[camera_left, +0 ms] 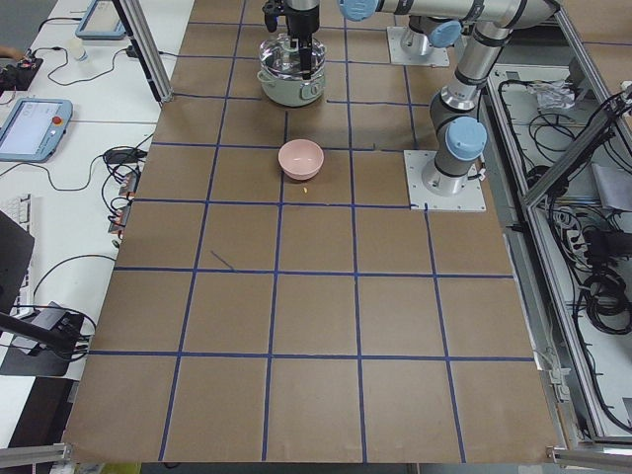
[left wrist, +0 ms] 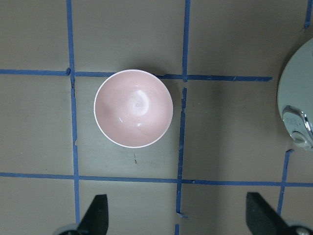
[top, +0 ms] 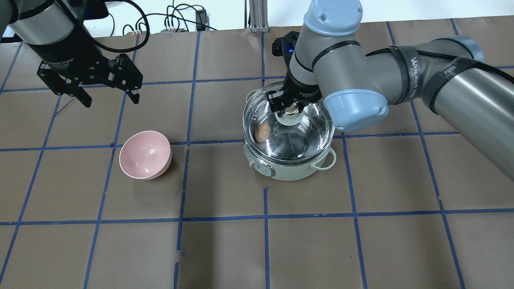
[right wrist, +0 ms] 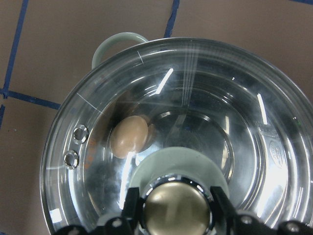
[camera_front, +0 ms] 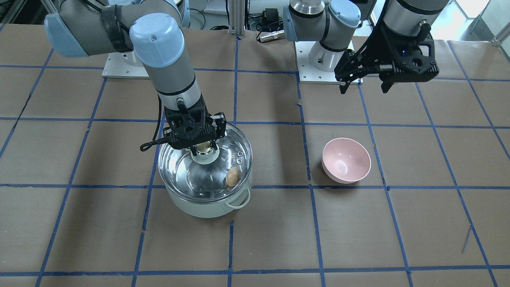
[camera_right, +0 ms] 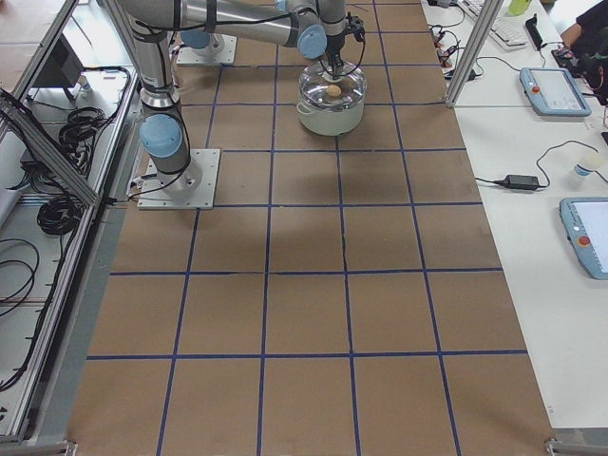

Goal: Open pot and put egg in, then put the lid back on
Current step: 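Release the lid knob and raise the right gripper away from the pot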

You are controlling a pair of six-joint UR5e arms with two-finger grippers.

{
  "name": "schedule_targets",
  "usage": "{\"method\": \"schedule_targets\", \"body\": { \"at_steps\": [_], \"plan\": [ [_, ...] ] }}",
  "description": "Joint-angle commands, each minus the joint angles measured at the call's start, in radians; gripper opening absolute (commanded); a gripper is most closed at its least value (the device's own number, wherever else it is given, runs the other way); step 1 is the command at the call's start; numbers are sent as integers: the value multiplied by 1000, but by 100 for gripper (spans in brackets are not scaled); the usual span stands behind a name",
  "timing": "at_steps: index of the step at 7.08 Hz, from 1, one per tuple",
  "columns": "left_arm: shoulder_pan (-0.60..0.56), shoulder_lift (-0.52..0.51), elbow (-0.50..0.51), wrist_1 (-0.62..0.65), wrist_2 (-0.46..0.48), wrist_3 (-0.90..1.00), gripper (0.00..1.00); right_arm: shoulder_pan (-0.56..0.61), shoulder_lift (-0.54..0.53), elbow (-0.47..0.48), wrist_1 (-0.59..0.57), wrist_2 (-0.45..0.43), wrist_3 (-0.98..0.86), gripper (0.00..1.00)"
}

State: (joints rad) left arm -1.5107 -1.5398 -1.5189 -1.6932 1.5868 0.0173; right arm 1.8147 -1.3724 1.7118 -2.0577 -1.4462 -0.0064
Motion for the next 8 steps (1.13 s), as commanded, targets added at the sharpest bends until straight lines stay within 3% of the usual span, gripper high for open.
{"method": "schedule_targets", "body": {
  "at_steps": [1, 6, 7, 8],
  "plan": [
    [0, 1, -1, 1, -1, -2, 100, 0, 1, 2, -16, 1, -1, 63],
    [0, 1, -1, 1, -1, -2, 100, -26, -4, -30, -21, -14, -12, 67],
    [0, 1, -1, 1, -1, -2, 100, -63, -7, -58, -7, -11, -12, 71],
    [0, 1, -1, 3, -1, -4, 100, -102, -22, -66, 4, -10, -13, 84]
  ]
}}
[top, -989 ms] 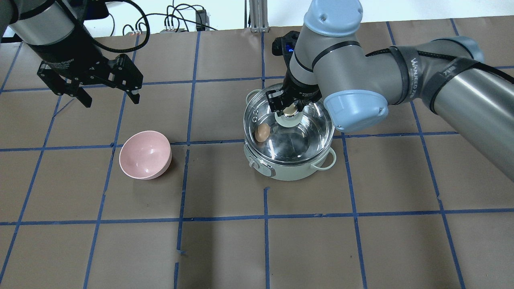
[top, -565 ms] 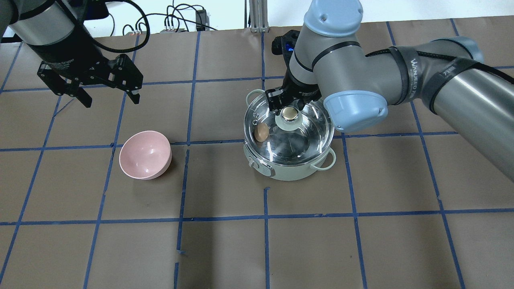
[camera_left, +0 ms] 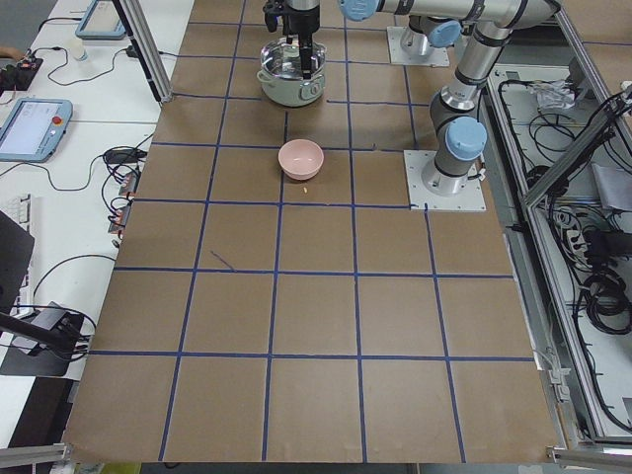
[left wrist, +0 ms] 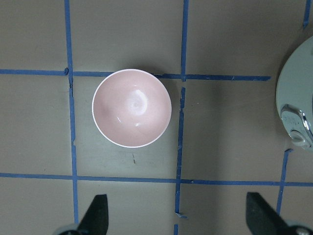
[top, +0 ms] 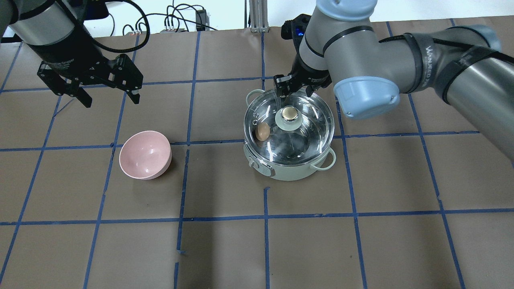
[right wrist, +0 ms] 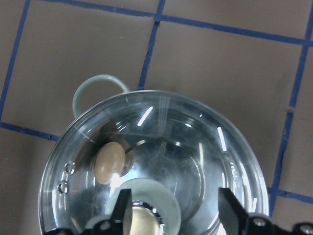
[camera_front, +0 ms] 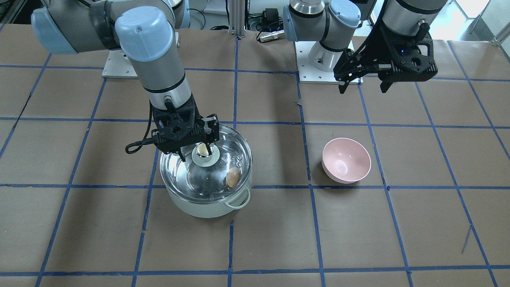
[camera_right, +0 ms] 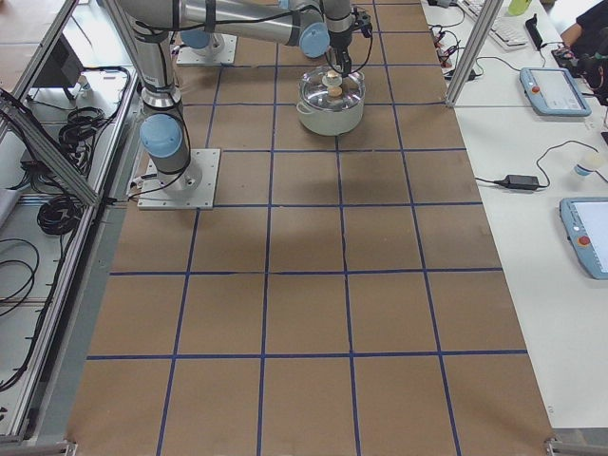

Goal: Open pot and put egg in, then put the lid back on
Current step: 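Release the lid knob and raise the right gripper away from the pot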

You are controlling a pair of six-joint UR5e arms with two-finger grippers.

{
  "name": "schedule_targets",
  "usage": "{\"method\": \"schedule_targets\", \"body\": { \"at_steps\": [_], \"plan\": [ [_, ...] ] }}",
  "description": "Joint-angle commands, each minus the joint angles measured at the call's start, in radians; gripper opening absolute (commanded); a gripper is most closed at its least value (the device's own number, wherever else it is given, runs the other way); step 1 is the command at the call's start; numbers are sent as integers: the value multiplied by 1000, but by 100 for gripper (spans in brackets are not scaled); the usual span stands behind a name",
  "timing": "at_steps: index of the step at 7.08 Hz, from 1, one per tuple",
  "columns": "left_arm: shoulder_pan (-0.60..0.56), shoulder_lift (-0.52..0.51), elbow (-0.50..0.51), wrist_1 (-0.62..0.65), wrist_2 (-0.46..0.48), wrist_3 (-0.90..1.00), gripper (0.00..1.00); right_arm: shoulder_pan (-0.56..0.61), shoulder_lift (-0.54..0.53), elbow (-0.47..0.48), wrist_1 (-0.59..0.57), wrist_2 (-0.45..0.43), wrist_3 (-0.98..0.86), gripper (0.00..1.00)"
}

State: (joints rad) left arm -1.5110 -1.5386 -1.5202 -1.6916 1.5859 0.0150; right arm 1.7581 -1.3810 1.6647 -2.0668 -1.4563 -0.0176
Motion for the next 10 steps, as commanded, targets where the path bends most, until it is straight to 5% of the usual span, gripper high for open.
{"method": "schedule_targets", "body": {
  "at_steps": [1, 4, 10],
  "plan": [
    [0, 2, 0, 0, 0, -1, 100, -70, -76, -11, 81, -6, -5, 100],
    [0, 3, 0, 0, 0, -3, 100, -213, -177, -17, 376, -22, -33, 100],
    [0, 8, -2, 1, 0, -6, 100, -194, -208, -56, 488, -56, -28, 100]
  ]
}}
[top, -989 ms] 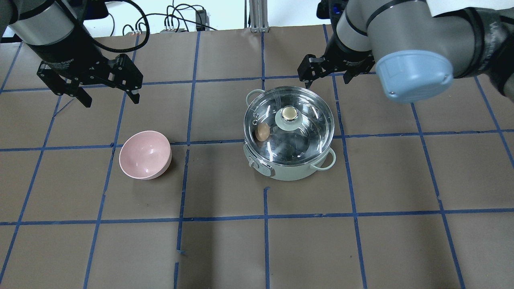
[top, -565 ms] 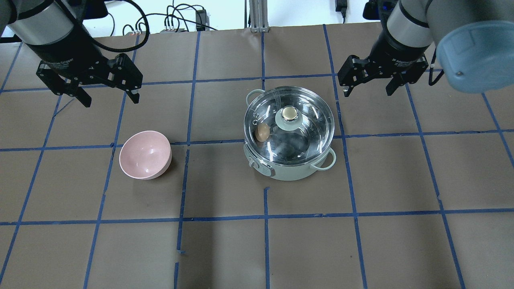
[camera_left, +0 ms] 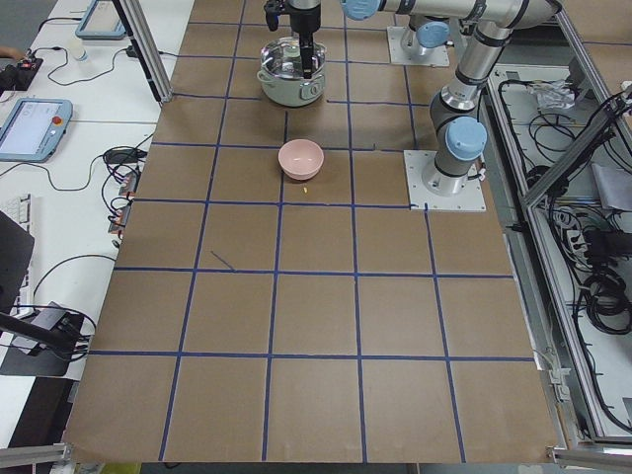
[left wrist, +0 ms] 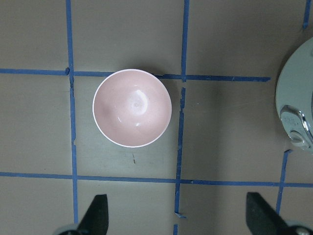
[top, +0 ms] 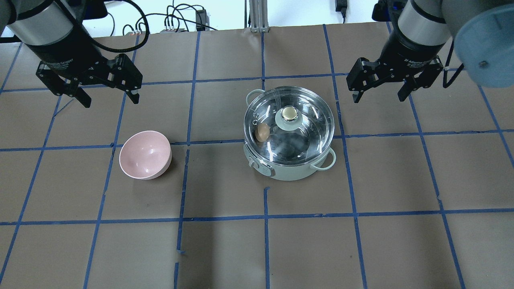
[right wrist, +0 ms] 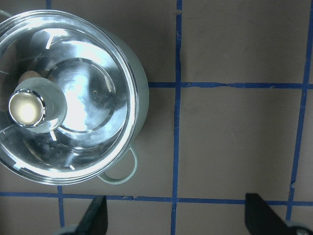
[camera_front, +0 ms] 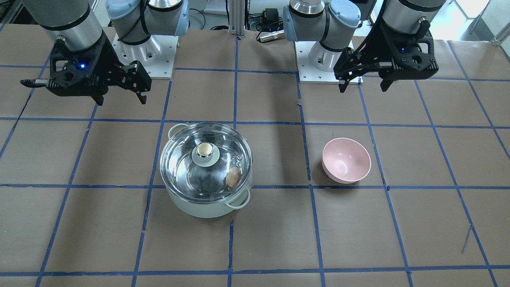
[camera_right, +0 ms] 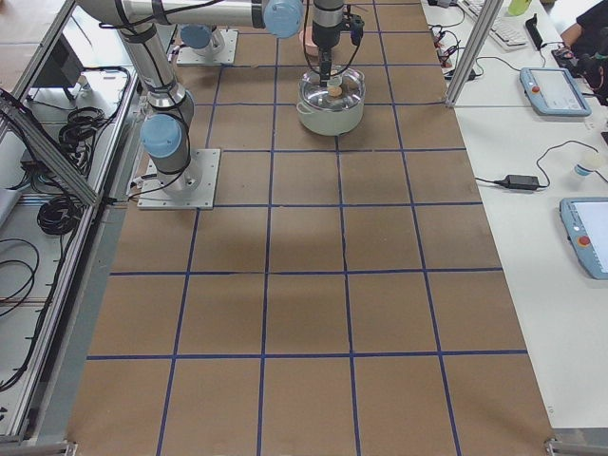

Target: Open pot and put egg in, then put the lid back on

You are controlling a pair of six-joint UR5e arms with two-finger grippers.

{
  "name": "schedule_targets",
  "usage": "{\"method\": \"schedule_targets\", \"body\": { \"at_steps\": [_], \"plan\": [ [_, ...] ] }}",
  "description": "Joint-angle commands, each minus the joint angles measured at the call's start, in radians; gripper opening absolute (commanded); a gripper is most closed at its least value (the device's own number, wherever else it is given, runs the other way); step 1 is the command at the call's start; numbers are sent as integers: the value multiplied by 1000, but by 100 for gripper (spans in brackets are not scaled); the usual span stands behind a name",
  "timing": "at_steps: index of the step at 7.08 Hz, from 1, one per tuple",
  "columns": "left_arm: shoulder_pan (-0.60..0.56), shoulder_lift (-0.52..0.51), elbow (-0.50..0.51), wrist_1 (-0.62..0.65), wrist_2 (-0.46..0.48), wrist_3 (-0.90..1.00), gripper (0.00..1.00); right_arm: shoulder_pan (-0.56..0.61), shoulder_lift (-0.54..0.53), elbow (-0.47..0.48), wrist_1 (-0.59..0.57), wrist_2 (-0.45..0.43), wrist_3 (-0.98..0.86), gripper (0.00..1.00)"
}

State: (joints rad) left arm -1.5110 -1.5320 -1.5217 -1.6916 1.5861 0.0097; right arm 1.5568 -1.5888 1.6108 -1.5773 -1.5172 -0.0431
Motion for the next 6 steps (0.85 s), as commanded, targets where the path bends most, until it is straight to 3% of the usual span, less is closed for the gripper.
{"method": "schedule_targets", "body": {
  "at_steps": [1, 6],
  "plan": [
    [0, 1, 0, 0, 0, -1, 100, 19, 10, 1, -9, -1, -1, 100],
    [0, 3, 0, 0, 2, -1, 100, 37, 20, 11, -10, 0, -6, 100]
  ]
}}
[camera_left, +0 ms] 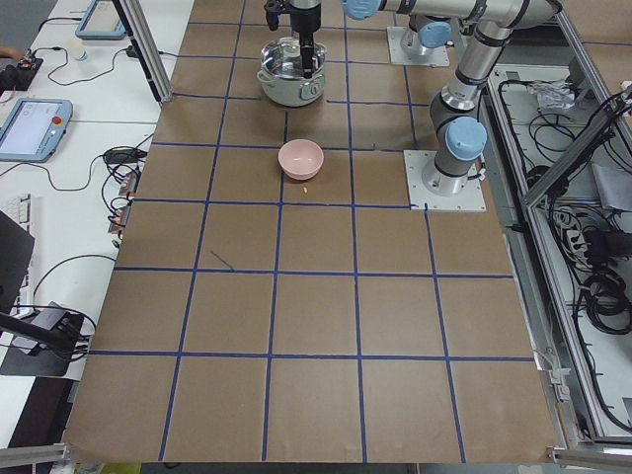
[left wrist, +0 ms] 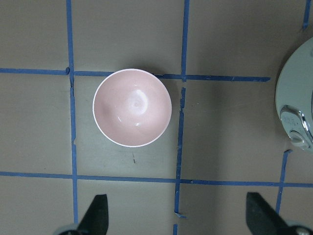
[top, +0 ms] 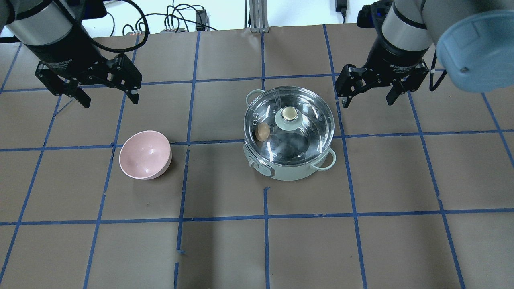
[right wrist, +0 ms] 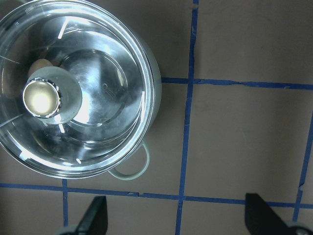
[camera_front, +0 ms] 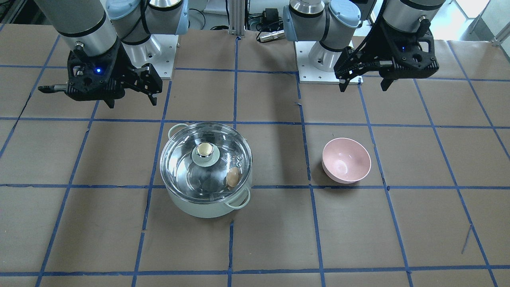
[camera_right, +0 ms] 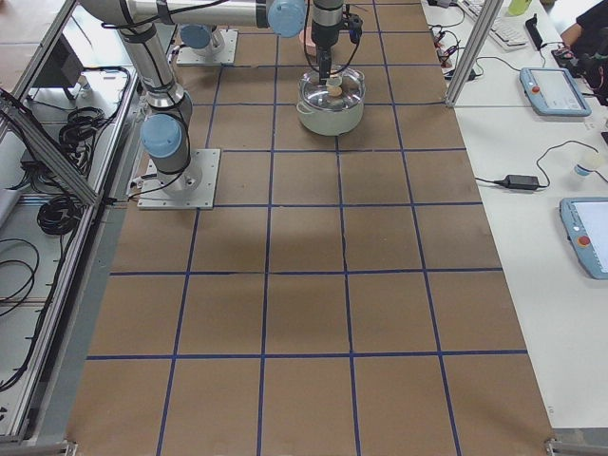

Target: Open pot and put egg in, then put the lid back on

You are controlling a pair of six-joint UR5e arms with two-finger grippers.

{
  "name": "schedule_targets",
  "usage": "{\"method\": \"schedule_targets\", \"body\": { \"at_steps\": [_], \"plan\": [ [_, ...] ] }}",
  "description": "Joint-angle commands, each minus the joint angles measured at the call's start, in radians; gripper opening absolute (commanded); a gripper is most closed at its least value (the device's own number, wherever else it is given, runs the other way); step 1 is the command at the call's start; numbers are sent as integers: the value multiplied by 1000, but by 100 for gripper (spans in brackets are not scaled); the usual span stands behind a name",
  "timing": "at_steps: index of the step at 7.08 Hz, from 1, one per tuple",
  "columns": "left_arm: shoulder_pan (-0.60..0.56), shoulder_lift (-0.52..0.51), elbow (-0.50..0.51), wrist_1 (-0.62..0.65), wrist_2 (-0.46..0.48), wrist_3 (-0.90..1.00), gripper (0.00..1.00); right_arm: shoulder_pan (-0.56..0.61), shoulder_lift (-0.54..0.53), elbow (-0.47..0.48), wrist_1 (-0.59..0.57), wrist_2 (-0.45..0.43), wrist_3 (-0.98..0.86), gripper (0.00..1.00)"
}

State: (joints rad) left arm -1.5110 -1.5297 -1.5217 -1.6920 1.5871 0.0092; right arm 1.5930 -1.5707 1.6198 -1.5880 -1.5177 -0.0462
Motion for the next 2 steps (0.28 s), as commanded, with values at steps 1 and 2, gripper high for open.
{"method": "schedule_targets", "body": {
  "at_steps": [1, 2],
  "plan": [
    [0, 0, 0, 0, 1, 0, 100, 1, 1, 2, 0, 1, -4, 100],
    [0, 0, 0, 0, 1, 0, 100, -1, 3, 2, 0, 1, -6, 100]
  ]
}}
